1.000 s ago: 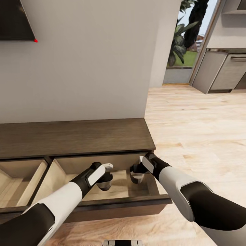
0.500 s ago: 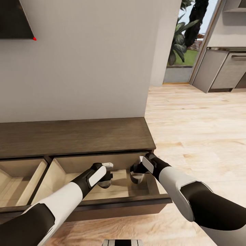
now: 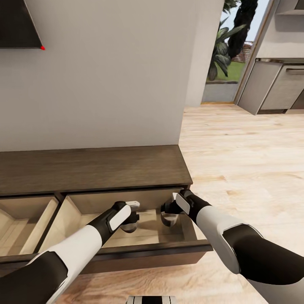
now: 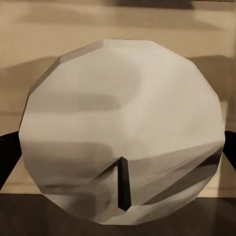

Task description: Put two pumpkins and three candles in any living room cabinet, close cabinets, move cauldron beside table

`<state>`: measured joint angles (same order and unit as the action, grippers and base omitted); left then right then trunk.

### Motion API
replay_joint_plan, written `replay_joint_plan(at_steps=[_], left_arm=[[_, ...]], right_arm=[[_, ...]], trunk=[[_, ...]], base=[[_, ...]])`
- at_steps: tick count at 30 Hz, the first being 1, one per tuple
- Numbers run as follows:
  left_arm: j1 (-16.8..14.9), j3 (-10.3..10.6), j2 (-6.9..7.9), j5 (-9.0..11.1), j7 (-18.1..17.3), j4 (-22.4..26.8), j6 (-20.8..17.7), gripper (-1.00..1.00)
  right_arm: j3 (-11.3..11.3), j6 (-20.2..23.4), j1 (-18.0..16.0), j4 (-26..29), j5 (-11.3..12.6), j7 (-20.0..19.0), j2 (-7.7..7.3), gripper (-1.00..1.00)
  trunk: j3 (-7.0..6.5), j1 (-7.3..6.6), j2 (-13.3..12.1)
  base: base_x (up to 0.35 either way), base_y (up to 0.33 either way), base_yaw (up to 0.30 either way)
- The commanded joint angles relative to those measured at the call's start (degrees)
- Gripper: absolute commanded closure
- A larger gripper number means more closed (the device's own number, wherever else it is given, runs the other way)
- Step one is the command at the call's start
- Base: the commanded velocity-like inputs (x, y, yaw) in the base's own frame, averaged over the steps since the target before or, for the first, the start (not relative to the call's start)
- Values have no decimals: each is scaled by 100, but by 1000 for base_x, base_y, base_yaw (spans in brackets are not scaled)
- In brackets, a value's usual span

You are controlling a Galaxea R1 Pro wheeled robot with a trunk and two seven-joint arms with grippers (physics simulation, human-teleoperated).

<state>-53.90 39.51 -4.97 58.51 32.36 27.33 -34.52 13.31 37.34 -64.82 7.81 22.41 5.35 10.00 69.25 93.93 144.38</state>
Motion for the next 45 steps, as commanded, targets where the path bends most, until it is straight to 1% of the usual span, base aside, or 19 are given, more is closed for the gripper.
replay_joint_plan(at_steps=[1,7,12,15,21,25,38,42,45], left_arm=[[-6,38,5,46,43,9,-11,100],[-6,29,5,46,43,9,-11,100],[-5,22,5,49,43,9,-11,100],[-3,16,5,52,43,9,-17,100],[-5,25,5,55,43,9,-19,100],[-4,15,5,66,38,9,-30,100],[-6,-12,-1,128,17,7,-99,100],[-5,-15,-4,129,16,-26,-102,100],[-7,-14,-9,126,19,-33,-99,100]], right_arm=[[31,25,-1,10,66,45,0,100],[38,127,-3,10,70,57,0,100],[46,436,-5,10,70,81,0,100],[48,522,-5,10,70,93,0,100],[49,553,-5,10,70,105,0,100],[49,555,-5,10,70,106,0,100],[49,555,-5,10,70,101,0,100],[49,555,-5,10,70,98,0,100],[49,548,-5,10,70,98,0,100]], trunk=[[5,-1,2],[5,-1,2],[5,-1,2],[5,-1,2],[5,-1,2],[93,9,7],[93,9,7],[182,19,13],[182,19,13]], base=[[0,0,0],[0,0,0],[0,0,0],[0,0,0],[0,0,0],[0,0,0],[0,0,0],[0,0,0],[0,0,0]])
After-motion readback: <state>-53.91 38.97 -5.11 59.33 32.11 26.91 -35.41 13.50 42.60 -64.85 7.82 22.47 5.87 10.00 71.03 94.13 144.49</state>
